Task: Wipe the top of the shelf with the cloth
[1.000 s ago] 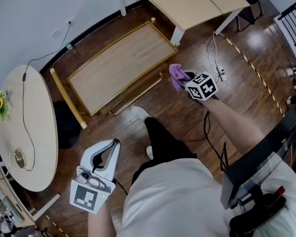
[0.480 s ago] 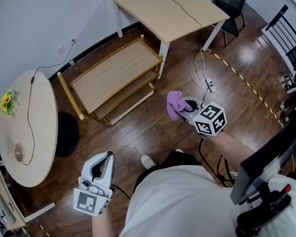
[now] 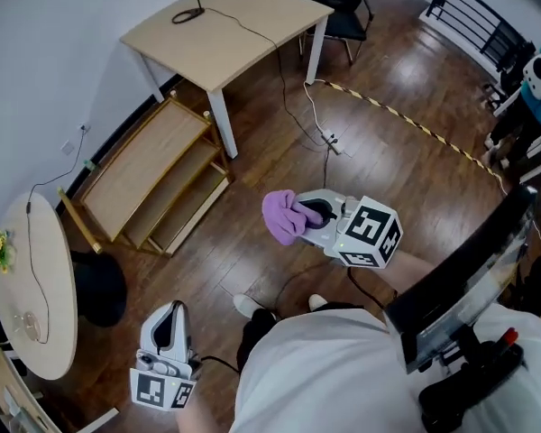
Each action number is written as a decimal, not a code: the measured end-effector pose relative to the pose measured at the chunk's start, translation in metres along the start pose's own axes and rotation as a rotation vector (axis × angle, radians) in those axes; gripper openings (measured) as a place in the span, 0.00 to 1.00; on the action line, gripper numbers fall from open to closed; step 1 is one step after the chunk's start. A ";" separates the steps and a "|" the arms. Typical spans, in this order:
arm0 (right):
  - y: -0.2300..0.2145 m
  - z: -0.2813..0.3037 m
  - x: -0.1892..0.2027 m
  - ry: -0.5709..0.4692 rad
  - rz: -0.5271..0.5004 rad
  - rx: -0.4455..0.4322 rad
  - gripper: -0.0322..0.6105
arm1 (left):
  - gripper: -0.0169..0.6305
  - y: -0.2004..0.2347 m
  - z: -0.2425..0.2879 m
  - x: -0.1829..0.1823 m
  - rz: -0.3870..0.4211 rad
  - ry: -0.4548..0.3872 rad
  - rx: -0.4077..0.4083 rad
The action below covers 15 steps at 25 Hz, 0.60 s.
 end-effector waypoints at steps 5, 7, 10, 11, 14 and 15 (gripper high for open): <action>0.004 -0.091 0.019 -0.048 -0.007 -0.004 0.17 | 0.06 -0.090 0.019 0.007 0.012 0.027 0.014; 0.007 -0.117 0.024 -0.061 -0.017 -0.019 0.18 | 0.06 -0.117 0.021 0.011 0.009 0.038 0.012; 0.017 -0.144 0.029 -0.072 -0.026 -0.042 0.18 | 0.06 -0.145 0.019 0.013 0.011 0.054 0.023; 0.020 -0.150 0.030 -0.072 -0.027 -0.040 0.18 | 0.07 -0.151 0.018 0.012 0.014 0.058 0.031; 0.034 -0.162 0.032 -0.085 -0.025 -0.020 0.18 | 0.07 -0.164 0.013 0.008 0.029 0.055 0.059; 0.039 -0.165 0.031 -0.094 -0.027 -0.014 0.18 | 0.07 -0.168 0.011 0.006 0.035 0.049 0.069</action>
Point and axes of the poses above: the fingertips, and each gripper's own axes: z forward along the fingers, y to its left, x out of its underside, the point moved 5 cm from there along -z, backward along the fingers, and after that the axes turned 2 degrees about -z, right-handed, at the moved point
